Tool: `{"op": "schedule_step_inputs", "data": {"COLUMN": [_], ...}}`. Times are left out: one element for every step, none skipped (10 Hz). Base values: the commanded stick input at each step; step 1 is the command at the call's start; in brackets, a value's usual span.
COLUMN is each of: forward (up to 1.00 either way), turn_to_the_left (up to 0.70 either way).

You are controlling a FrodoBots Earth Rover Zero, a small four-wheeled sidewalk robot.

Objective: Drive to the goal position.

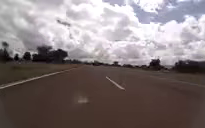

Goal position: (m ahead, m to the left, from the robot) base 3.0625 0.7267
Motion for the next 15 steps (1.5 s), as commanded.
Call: {"op": "schedule_step_inputs", "data": {"forward": [1.00, 1.00, 1.00, 1.00, 1.00, 1.00, 1.00, 1.00, 1.00, 1.00, 1.00, 1.00, 1.00, 1.00, 1.00], "turn_to_the_left": [0.00, 0.00, 0.00, 0.00, 0.00, 0.00, 0.00, 0.00, 0.00, 0.00, 0.00, 0.00, 0.00, 0.00, 0.00]}}
